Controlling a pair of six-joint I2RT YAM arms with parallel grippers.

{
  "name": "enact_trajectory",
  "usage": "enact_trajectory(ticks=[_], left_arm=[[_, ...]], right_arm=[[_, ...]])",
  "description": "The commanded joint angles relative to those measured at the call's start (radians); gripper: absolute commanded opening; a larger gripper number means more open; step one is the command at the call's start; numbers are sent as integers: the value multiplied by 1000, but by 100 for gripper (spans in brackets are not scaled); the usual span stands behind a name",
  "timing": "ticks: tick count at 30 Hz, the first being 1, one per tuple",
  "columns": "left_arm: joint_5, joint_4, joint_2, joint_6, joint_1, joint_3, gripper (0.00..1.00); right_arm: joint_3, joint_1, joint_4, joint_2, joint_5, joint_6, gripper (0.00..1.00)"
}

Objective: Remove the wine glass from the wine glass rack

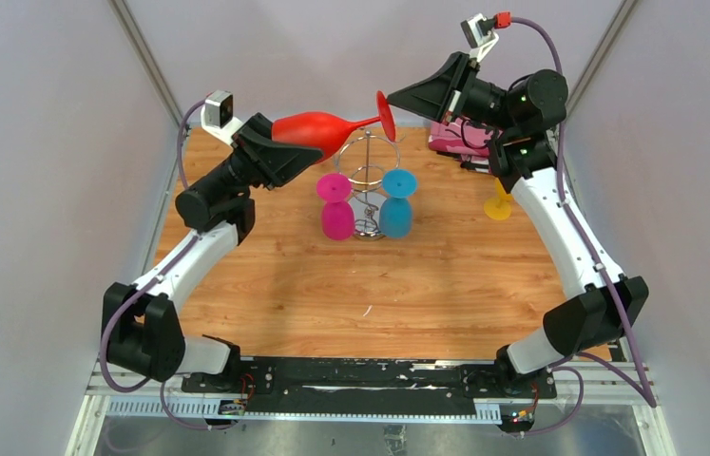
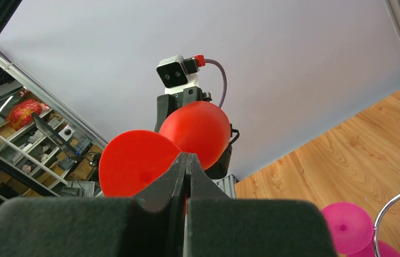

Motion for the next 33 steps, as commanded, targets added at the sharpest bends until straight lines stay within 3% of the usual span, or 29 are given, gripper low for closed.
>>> enact_trajectory(ticks=[1,9,14,15,19,20,22,24,27,30,33], left_arm=[[11,59,21,-2,-5,-12,24],[14,59,53,-13,-4,8,2],[-8,58,51,-28,21,0,0],[-17,58,47,-35,35,-3,0],[-41,-29,18,-39,104,17,0],[-36,-132,2,13,113,32,0],[-45,-451,-48,207,119,75,0],[-110,-867,-103,470,118,155,0],[-290,-1359,-124,764,117,323,0],[-502,-1701,-89,920,117,495,0],[-673,-1925,-25,1009,117,642,0]], right_arm=[[-10,4,75,-37,9,18,0],[-14,5,66,-48,5,10,0],[-12,3,20,-57,6,-30,1],[-16,0,14,-61,10,-36,6],[-43,-24,-25,-97,37,-95,51],[-52,-33,-43,-110,48,-114,62],[-65,-48,-100,-132,62,-160,71],[-81,-62,-137,-152,71,-193,73],[-104,-80,-188,-176,80,-237,73],[-109,-93,-269,-196,97,-305,73],[-118,-101,-356,-215,127,-376,73]])
